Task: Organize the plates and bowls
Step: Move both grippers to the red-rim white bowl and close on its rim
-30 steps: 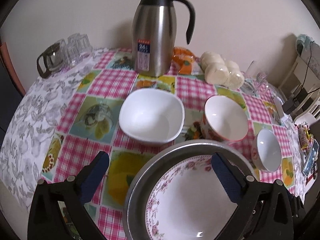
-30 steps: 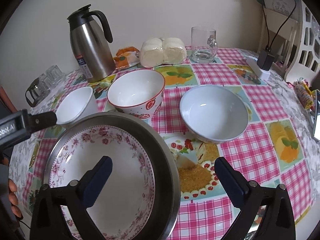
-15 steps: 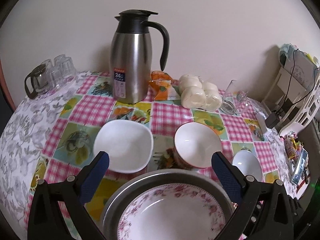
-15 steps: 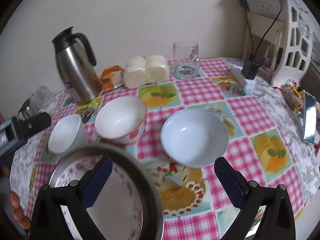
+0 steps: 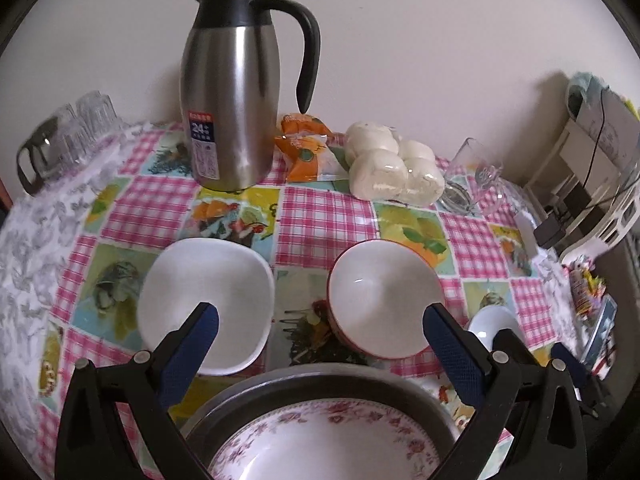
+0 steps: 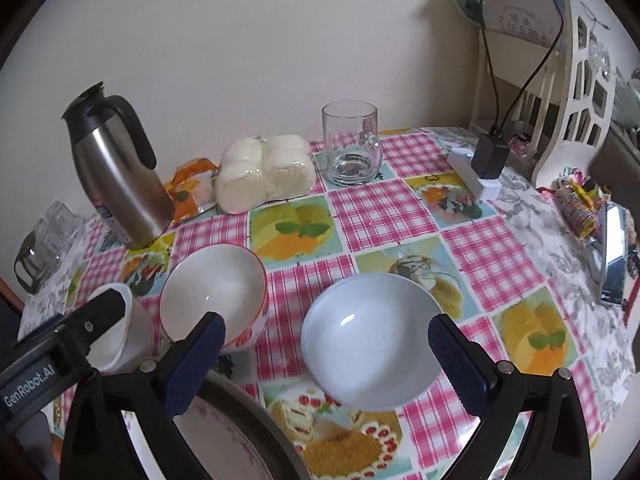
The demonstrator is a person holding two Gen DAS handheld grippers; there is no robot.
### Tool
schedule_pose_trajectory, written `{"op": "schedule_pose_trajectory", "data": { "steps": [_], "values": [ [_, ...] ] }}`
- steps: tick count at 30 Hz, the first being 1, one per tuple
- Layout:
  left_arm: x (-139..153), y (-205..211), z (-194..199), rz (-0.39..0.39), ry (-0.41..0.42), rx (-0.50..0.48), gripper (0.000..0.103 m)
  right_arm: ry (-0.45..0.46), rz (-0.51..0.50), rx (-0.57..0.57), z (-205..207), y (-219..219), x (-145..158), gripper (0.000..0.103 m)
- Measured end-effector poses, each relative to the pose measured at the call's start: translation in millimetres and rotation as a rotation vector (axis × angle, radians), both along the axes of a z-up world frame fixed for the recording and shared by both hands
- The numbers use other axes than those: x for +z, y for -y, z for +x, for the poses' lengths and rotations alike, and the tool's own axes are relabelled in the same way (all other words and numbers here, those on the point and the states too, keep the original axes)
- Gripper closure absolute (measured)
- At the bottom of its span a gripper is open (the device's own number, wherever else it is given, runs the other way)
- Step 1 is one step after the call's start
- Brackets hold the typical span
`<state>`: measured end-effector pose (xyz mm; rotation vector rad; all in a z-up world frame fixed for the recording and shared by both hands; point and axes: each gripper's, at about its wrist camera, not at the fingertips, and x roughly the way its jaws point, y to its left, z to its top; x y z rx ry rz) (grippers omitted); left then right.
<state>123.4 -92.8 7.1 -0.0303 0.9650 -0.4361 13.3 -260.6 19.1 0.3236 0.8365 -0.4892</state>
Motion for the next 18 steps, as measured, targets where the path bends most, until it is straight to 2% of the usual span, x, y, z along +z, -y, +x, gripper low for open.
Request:
{"op": "schedule_pose_trajectory", "data": {
  "steps": [6,14,16,18],
  "values": [
    [2.1,6.7,18.1,0.045,0.001,0.034,0.001,0.001,0.021,0.002,18.2,11.2,-1.2,0.001],
    [-5.2,15.2,36.0,0.039,-0.043,0.04,0.003,0.014,0.066,0.049,40.7,24.7,2.2,0.012],
    [-7.7,18.6,38.4,0.037,-0.053,0.032,0.015,0.002,0.09,0.068,46.6,26.2,-2.3,0.017],
    [-11.1,22.2,40.9,0.021,-0.077,0.024,0.016,-0.009,0.115,0.084,51.2,27.8,-8.2,0.02]
  ]
}}
